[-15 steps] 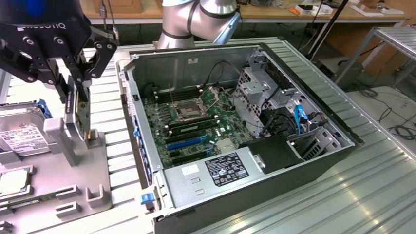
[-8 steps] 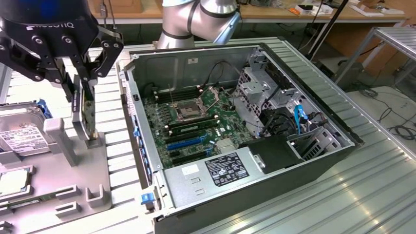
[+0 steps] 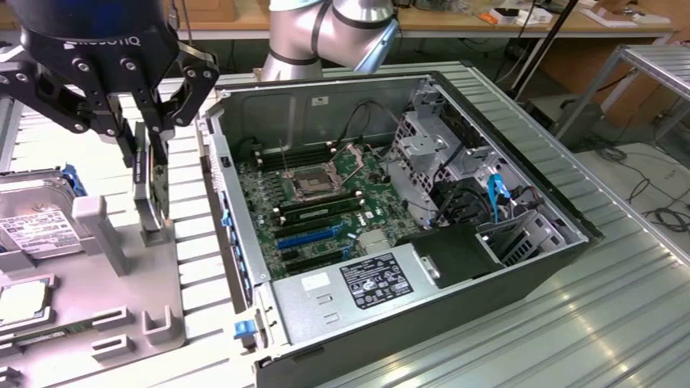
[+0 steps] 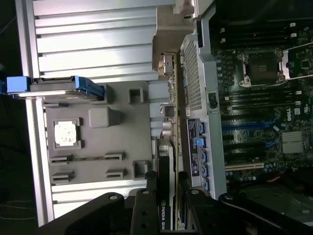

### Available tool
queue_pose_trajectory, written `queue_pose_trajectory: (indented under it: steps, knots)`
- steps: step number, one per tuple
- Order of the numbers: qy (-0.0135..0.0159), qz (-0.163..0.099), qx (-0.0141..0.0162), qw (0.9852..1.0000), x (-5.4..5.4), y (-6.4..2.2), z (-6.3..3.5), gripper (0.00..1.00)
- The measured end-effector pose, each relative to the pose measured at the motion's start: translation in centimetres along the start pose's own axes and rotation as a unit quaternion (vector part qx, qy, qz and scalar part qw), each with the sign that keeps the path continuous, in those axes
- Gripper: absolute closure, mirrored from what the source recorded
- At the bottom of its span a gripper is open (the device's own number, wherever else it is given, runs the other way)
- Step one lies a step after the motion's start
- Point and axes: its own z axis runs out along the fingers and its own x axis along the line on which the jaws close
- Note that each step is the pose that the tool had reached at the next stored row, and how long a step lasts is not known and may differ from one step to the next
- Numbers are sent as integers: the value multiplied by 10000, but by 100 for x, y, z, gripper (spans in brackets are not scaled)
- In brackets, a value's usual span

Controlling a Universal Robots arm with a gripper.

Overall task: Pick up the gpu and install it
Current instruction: 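Pick up the gpu and move the gpu toward the slot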

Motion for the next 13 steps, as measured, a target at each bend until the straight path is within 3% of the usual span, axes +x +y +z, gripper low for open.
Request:
queue_pose_trajectory:
  steps: [13]
  knots:
    - [0,0,0,10000,-139,13,-5,73]
